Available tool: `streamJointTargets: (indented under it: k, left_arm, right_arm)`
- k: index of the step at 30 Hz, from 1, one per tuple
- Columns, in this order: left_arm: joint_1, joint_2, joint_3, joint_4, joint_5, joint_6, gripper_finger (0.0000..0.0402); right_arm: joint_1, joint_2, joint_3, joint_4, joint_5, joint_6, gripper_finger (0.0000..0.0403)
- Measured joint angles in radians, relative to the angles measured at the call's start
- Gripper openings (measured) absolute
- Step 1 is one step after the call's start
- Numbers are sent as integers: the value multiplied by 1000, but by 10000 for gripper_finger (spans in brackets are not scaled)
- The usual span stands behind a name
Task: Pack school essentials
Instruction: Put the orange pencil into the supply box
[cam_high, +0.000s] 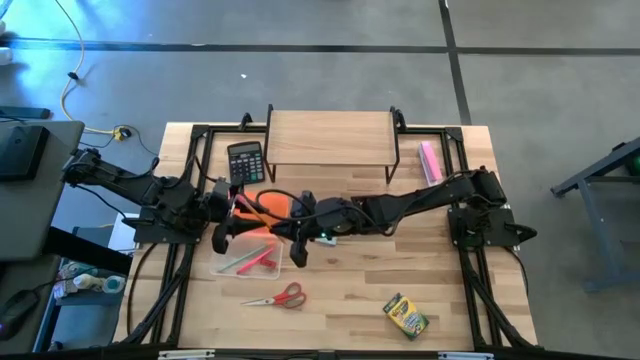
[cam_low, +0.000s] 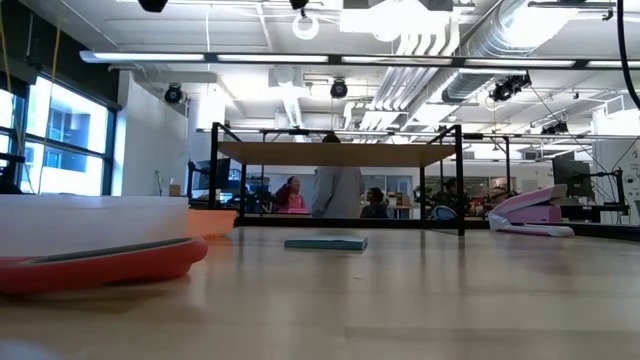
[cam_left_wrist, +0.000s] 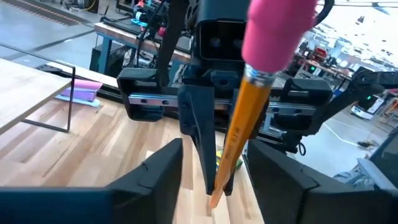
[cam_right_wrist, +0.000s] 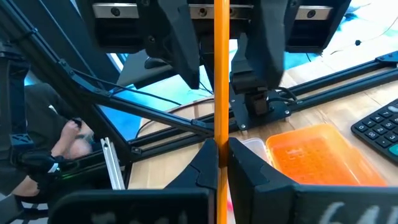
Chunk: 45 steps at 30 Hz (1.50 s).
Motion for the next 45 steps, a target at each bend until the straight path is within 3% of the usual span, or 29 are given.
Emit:
streamJointTargets:
  k: [10,14,22,35,45]
  left_arm:
    - [0,0,0,-1,-1,30,42]
    - [0,0,0,-1,-1,30,13]
    - [0,0,0,-4,-6,29,25]
    - [0,0,0,-112,-13,27,21]
    - [0,0,0,-233,26,6,22]
  right_arm:
    - [-4,0,0,-5,0,3,3]
    - [-4,0,0,-8,-1,0,3]
    - [-19,0,0,-17,-3,50,25]
    - [-24,0,0,-64,-40,65,159]
    - [-30,-19,0,-117,-84,92,172]
